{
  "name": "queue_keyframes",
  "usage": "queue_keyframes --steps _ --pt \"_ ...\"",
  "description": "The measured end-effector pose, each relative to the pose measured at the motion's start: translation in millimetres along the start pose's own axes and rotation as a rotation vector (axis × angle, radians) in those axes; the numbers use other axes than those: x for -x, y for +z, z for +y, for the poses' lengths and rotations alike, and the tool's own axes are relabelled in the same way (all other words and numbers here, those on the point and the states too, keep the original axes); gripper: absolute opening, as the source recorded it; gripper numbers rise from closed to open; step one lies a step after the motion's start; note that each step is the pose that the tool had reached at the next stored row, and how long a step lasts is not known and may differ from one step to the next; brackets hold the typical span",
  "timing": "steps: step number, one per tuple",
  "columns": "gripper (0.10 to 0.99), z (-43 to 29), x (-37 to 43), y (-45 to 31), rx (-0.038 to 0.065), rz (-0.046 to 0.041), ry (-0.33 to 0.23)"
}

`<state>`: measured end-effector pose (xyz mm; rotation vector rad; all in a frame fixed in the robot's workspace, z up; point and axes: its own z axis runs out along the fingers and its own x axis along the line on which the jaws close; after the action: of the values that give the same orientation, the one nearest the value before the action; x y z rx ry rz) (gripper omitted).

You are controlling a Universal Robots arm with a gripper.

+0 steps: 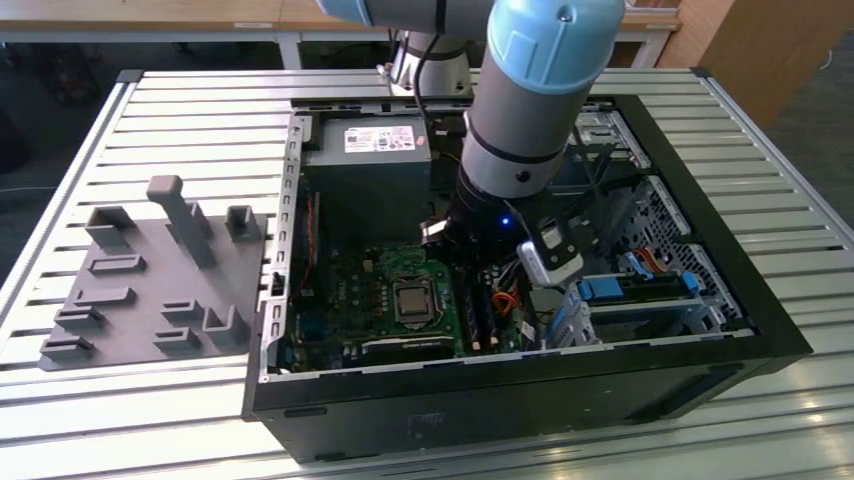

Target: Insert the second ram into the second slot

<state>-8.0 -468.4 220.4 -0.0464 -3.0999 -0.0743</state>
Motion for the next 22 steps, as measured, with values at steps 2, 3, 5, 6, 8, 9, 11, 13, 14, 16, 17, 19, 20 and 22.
queue_keyframes --steps 2,3,5,6,8,9,11,13,14,16,17,19,20,22 --pt "0.106 -0.1 0.0 1.0 0.0 0.0001 0.0" --pt "0.106 -0.1 0.1 1.5 0.0 0.0001 0.0" --pt "0.106 -0.1 0.2 3.0 0.0 -0.0001 0.0" --pt "0.106 -0.2 0.2 3.8 0.0 0.0 0.0" --pt "0.106 -0.3 0.2 5.0 -0.001 0.0002 0.0" --pt "0.106 -0.3 0.2 5.1 -0.001 0.0002 0.0" --pt "0.106 -0.1 0.2 4.3 0.001 -0.0003 0.0" --pt "0.106 0.4 0.2 1.3 0.004 -0.0011 0.0" --pt "0.106 0.3 0.0 -2.2 0.002 -0.0004 0.0" --pt "0.106 0.4 -0.2 -6.3 0.001 -0.0003 0.0" --pt "0.106 0.4 -0.3 -7.5 0.001 -0.0001 0.0" --pt "0.106 0.5 -0.4 -10.2 0.001 0.0 0.0" --pt "0.106 0.6 -0.5 -11.6 0.0 0.0001 0.0" --pt "0.106 0.8 -0.6 -14.7 0.0 0.0002 0.0"
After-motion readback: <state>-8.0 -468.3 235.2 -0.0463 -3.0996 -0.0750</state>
